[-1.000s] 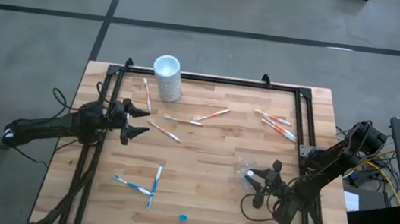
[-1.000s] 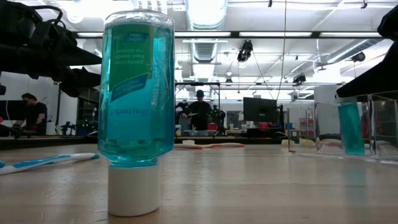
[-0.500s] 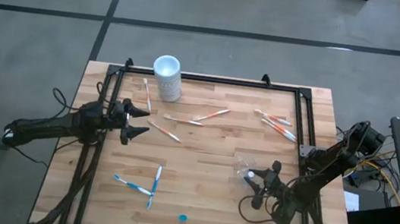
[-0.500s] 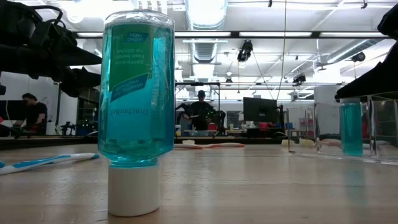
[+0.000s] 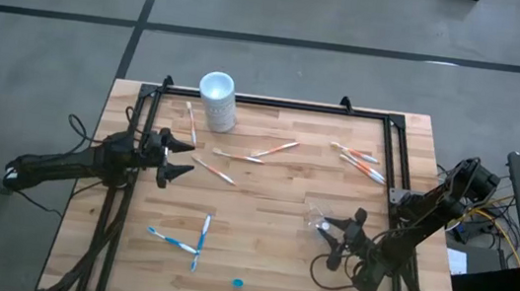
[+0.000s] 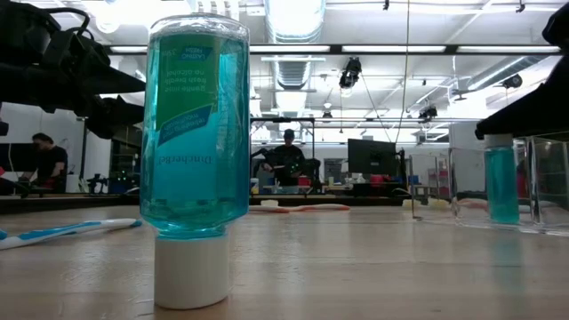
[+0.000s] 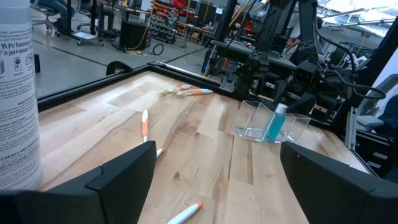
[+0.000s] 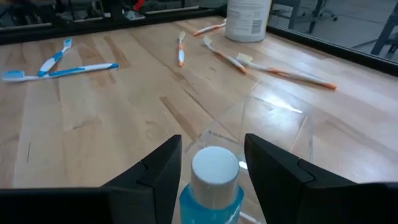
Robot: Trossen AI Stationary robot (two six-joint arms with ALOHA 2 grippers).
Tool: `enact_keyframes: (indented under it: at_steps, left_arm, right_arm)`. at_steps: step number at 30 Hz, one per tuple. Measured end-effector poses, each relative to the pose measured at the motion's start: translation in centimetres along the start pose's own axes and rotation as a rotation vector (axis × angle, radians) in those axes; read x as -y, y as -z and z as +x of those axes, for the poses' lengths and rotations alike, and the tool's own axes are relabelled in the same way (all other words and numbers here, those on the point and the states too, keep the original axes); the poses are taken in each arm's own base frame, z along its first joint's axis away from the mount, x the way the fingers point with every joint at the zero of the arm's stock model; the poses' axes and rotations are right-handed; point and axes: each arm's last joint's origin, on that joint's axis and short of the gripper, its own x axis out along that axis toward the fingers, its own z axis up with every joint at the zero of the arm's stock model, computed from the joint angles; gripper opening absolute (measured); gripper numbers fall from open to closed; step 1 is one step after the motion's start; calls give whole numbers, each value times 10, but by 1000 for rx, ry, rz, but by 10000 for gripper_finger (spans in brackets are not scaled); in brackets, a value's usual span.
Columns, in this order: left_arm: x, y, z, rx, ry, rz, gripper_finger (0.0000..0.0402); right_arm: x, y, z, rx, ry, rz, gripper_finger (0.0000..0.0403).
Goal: Pick & Place toothbrushing station
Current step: Put the mouthwash into the middle section of the transparent organizer
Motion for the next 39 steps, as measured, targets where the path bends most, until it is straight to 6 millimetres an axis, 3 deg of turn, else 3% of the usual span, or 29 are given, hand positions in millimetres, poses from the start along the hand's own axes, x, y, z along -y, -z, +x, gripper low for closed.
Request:
enact_keyframes:
  at_steps: [12, 19, 27, 39]
  left_arm:
    - [0, 0, 0, 0, 0, 0, 349]
    - [0, 0, 0, 0, 0, 0, 349]
    - [0, 0, 0, 0, 0, 0, 349]
    - [0, 0, 0, 0, 0, 0, 348]
  right_arm:
    - [1, -10, -3, 65, 12, -3, 157]
    - [3, -29, -8, 150, 32, 13, 151]
    - [4, -82, -24, 196, 22, -50, 155]
    - [11, -189, -58, 222, -90, -163, 142]
